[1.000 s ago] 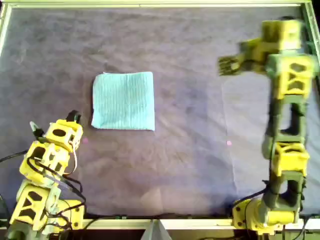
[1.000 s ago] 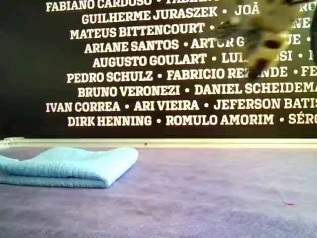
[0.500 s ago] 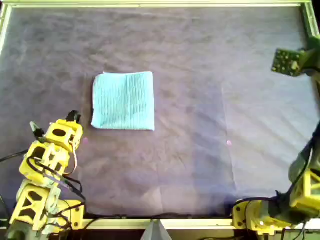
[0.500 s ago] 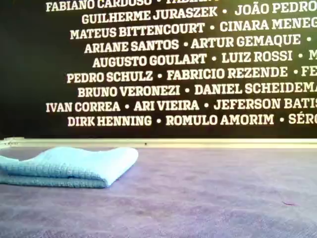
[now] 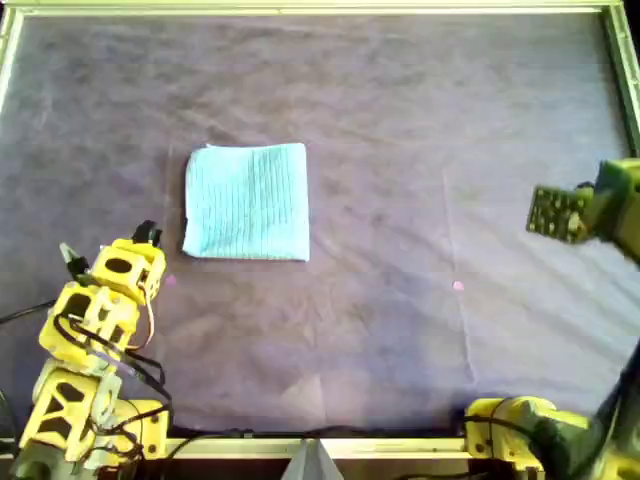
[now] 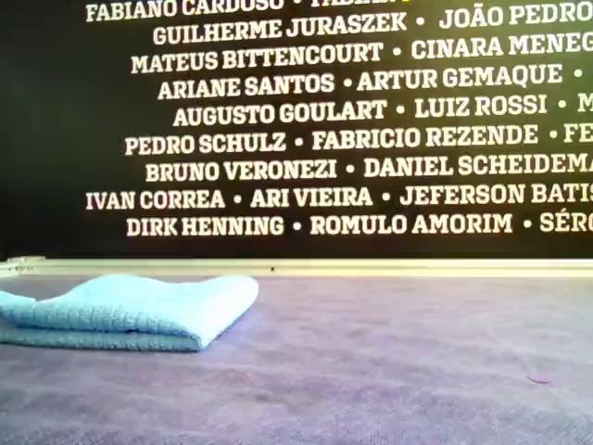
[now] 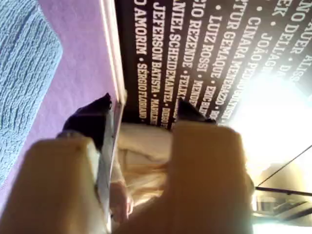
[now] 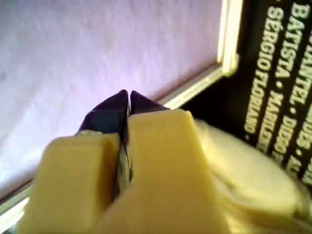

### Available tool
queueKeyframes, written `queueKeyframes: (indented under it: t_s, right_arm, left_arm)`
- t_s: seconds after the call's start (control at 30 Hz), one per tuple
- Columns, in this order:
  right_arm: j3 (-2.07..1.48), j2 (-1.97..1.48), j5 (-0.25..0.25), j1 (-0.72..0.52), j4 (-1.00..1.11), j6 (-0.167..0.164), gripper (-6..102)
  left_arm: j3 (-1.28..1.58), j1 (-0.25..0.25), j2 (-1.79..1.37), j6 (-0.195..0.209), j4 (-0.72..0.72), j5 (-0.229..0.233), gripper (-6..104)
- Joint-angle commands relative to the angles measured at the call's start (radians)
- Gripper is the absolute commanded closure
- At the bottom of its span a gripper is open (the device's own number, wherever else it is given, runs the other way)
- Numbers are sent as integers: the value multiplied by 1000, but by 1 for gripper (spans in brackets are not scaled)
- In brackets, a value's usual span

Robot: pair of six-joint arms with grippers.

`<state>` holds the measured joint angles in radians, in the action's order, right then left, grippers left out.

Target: Fold a cloth

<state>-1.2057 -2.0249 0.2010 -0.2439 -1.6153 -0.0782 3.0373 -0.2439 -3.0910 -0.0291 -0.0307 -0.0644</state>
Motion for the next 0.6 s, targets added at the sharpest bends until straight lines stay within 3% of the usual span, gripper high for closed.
queueKeyframes:
  t_s: [0.0, 0.2, 0.37, 0.57]
  right_arm:
    - [-72, -155, 5, 58, 15, 2, 95]
    - [-204, -356, 3, 166, 55, 2, 95]
    - [-298, -583, 0, 169, 304, 2, 95]
    - [-669, -810, 2, 169, 503, -3, 95]
  left_arm:
    - [-14, 2, -17, 6, 9, 8, 50]
    - [-14, 2, -17, 6, 9, 8, 50]
    - [-14, 2, -17, 6, 9, 8, 50]
    - [-14, 2, -17, 6, 9, 8, 50]
